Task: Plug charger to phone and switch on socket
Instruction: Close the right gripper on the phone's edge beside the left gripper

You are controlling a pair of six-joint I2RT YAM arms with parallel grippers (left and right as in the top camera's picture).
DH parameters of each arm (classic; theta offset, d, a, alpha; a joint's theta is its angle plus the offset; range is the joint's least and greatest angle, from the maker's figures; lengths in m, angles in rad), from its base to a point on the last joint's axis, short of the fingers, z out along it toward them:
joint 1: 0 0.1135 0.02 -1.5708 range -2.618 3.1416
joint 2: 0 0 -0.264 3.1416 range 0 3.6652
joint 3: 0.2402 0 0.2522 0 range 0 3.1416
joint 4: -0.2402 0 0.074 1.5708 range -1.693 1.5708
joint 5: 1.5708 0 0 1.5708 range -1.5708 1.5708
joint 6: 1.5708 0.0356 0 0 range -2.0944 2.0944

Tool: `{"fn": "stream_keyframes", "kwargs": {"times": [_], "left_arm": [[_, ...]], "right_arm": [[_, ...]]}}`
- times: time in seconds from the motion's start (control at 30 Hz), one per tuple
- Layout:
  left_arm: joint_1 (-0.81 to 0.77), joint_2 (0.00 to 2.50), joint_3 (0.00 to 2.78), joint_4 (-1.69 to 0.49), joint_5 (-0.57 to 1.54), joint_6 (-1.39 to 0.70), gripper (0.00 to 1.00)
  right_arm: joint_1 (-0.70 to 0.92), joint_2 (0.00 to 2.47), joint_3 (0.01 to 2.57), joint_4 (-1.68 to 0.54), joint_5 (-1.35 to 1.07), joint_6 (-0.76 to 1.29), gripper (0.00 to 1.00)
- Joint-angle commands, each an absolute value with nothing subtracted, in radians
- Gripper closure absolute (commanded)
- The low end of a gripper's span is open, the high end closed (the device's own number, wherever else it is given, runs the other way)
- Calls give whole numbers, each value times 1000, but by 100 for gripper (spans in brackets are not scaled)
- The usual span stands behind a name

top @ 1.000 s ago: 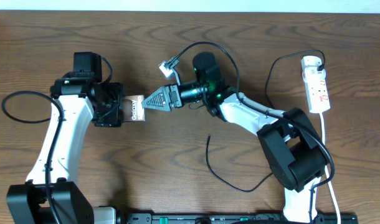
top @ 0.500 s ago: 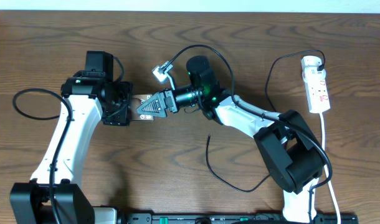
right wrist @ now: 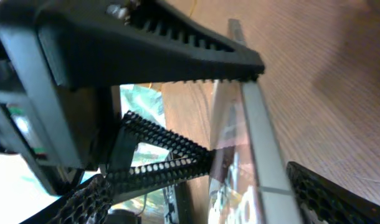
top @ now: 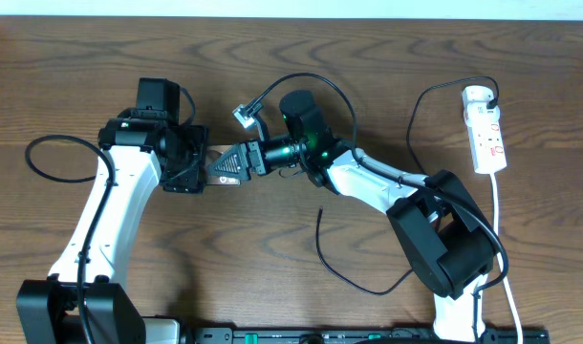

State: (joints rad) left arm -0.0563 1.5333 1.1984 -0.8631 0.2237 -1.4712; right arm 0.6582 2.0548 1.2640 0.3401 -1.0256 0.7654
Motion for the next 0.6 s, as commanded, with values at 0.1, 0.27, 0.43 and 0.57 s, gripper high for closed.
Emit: {"fn": "stream_keyframes", "kwargs": {"times": [0.1, 0.27, 0.43, 0.57], "left_arm": [[-59, 1513, 1216, -859, 229, -1507, 93], [-59, 1513, 1216, -859, 270, -1560, 93], [-59, 1513, 1216, -859, 292, -1585, 93], [-59, 1513, 1216, -860, 303, -1592, 93]], "right_arm": [[671, 2048, 1279, 340, -970, 842, 19], [681, 2048, 1279, 340, -933, 900, 16], [697, 2048, 1279, 341, -898, 914, 16], [702, 2048, 1279, 341, -888, 921, 19]]}}
